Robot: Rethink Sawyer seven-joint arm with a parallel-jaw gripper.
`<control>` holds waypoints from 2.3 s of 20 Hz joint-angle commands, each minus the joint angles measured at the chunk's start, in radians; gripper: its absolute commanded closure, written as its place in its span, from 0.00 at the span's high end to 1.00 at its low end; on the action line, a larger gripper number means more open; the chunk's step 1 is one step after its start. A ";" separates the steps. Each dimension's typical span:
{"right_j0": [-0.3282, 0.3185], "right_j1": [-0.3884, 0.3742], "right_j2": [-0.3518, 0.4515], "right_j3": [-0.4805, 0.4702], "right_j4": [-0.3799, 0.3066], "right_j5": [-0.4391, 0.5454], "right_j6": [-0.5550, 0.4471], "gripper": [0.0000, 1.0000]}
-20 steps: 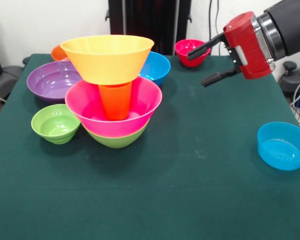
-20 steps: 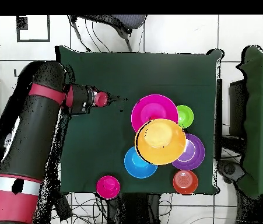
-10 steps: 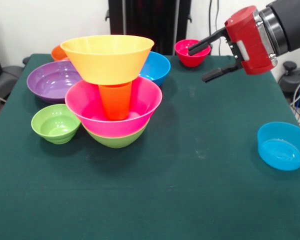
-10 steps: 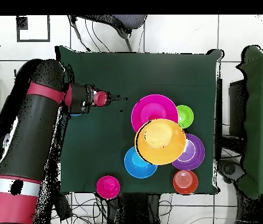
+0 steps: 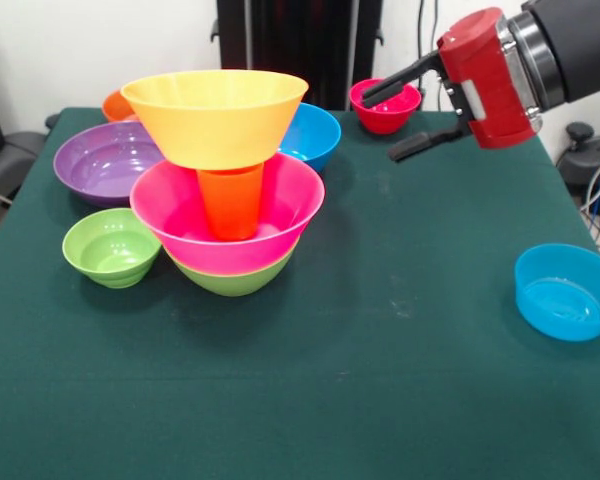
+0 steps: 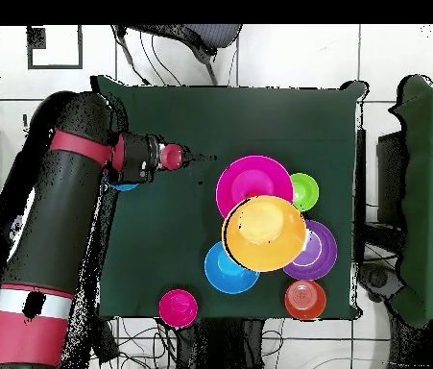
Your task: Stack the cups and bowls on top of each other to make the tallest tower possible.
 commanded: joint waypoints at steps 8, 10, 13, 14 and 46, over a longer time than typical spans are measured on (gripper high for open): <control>-0.044 -0.064 0.130 0.056 -0.054 -0.001 -0.340 1.00; -0.047 -0.067 0.131 0.042 -0.057 0.016 -0.356 1.00; -0.052 -0.077 0.130 0.038 -0.064 0.024 -0.381 1.00; -0.052 -0.077 0.128 0.035 -0.065 0.029 -0.383 1.00; -0.107 -0.479 0.247 0.447 0.013 -0.081 -0.289 1.00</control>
